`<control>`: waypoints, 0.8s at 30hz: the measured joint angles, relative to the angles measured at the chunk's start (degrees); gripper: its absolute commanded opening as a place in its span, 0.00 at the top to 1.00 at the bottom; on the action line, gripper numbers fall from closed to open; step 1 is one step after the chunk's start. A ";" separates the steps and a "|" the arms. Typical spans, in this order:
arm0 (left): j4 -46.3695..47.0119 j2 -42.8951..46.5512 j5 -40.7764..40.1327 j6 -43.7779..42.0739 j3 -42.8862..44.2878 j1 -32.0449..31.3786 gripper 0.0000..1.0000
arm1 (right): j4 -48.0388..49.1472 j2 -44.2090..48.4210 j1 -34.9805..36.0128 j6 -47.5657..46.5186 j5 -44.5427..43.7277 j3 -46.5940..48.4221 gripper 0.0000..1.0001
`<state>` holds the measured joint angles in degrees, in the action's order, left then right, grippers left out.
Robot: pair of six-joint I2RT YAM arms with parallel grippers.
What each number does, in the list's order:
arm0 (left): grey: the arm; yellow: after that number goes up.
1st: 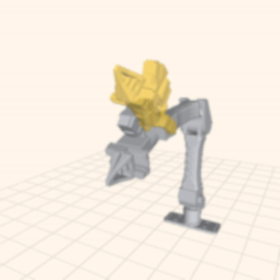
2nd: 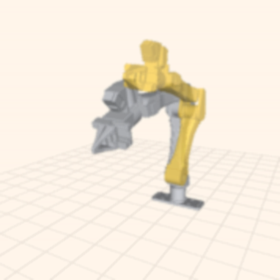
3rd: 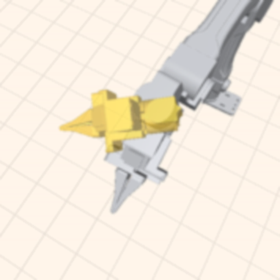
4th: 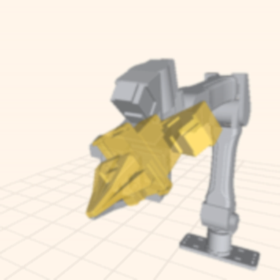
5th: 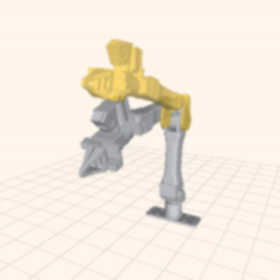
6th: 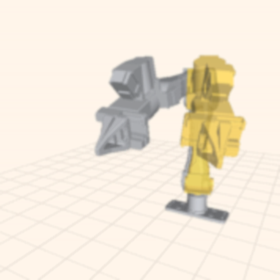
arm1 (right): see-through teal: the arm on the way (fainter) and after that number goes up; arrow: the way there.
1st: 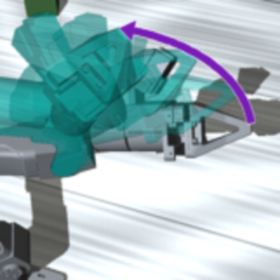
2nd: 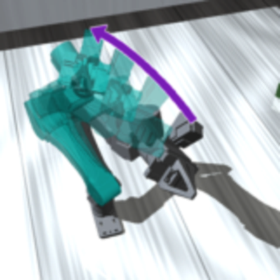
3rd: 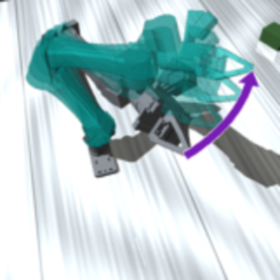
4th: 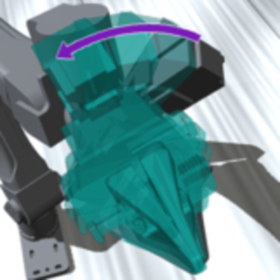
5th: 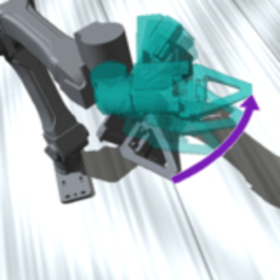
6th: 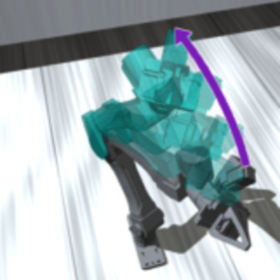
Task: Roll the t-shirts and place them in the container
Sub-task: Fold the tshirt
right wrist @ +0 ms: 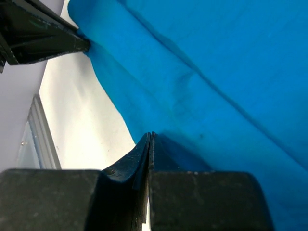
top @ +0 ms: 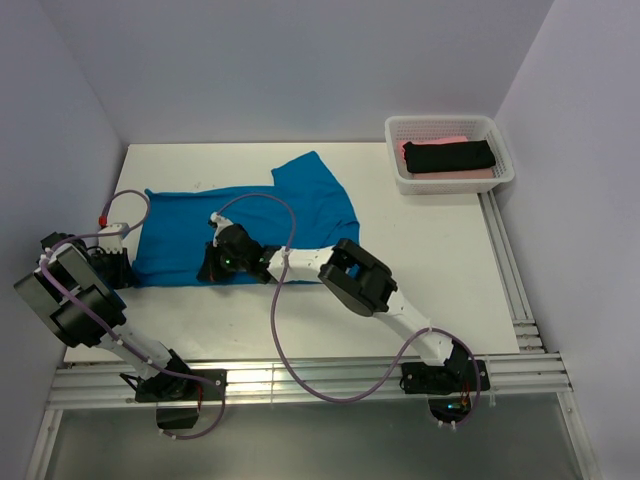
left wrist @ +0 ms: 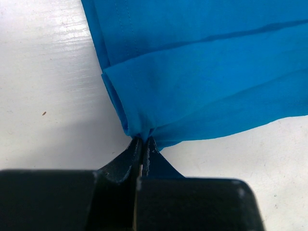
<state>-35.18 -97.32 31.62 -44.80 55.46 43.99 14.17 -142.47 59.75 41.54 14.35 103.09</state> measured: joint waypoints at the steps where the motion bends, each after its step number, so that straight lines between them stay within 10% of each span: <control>1: 0.00 0.00 0.02 -0.02 0.00 0.00 1.00 | -0.24 0.02 -0.02 -0.35 -0.20 0.26 1.00; 24: -0.07 0.00 0.02 -0.44 0.00 0.00 1.00 | -4.72 -1.44 -0.11 -0.70 -3.50 5.29 1.00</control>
<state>-35.24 -97.32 31.64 -45.23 55.46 43.99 9.45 -143.92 59.64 40.84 10.85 108.38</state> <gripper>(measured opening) 0.022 0.006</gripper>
